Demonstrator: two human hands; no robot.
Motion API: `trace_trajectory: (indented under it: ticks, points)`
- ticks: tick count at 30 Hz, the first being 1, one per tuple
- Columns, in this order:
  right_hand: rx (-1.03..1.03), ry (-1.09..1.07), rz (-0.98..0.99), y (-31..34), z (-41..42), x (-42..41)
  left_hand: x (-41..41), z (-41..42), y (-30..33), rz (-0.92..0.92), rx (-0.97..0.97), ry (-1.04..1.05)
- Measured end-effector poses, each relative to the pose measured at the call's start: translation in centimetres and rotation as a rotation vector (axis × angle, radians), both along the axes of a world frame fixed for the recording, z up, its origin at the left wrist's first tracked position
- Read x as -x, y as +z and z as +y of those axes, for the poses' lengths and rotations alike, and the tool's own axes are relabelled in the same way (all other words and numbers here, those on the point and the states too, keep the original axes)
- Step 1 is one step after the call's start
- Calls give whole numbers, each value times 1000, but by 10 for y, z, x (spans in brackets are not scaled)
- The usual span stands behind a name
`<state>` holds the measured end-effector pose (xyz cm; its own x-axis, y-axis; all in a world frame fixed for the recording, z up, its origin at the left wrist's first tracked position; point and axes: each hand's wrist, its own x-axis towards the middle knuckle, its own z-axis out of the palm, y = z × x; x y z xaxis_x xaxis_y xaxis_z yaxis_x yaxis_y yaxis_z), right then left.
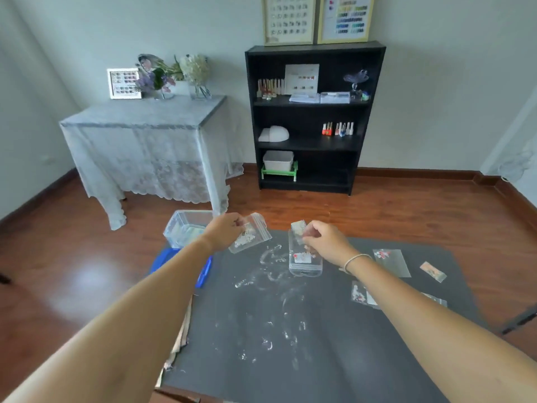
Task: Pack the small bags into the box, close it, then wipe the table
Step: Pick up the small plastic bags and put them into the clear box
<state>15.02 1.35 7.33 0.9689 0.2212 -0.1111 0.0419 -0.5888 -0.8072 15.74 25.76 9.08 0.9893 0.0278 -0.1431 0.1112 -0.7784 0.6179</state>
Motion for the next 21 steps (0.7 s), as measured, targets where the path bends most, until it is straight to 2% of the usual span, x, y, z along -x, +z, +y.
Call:
trace_trajectory:
  ticks: [7, 16, 18, 21]
  points:
    - [18, 14, -149, 17, 144, -68, -57, 142, -2, -13, -82, 7]
    - [122, 124, -221, 21, 244, -122, -105, 210, -45, 145, -287, -207]
    - [119, 150, -208, 21, 255, -131, -105, 215, -55, 123, -317, -239]
    - [164, 223, -179, 18, 272, -144, -104, 225, -67, -21, -400, -316]
